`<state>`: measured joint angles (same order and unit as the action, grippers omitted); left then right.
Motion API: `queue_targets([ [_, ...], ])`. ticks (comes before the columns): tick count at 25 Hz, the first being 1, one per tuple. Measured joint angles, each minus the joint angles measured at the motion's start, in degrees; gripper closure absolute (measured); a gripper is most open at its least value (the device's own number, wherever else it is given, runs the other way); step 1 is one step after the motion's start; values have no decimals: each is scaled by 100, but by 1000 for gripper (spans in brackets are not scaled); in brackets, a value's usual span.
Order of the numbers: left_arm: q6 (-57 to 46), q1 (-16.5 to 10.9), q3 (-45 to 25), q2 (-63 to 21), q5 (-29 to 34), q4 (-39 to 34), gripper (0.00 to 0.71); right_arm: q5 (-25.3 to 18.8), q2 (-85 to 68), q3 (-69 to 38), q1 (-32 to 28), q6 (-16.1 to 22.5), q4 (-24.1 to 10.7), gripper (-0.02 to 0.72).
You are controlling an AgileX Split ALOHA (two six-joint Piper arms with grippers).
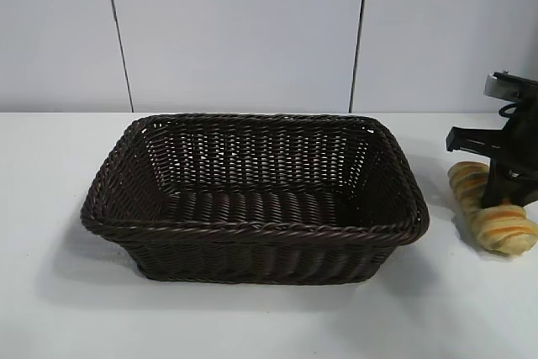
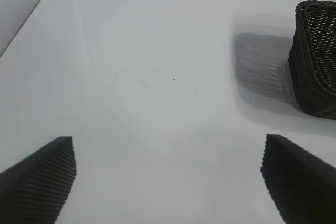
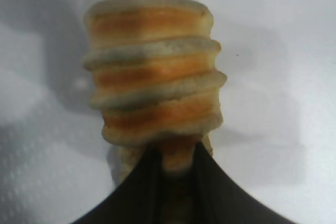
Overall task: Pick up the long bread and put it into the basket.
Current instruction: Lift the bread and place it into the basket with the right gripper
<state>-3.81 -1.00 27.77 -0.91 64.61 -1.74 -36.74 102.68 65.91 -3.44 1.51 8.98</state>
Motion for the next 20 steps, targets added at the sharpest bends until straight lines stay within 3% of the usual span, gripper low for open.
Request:
queue_targets([
  [8, 0, 0, 0, 0, 0, 0, 16, -1035, -732, 737, 0, 12, -5, 641],
  [12, 0, 0, 0, 0, 0, 0, 16, -1328, -748, 1024, 136, -242, -16, 641],
  [20, 0, 0, 0, 0, 0, 0, 16, -1278, -748, 1395, 1567, -707, -17, 642],
])
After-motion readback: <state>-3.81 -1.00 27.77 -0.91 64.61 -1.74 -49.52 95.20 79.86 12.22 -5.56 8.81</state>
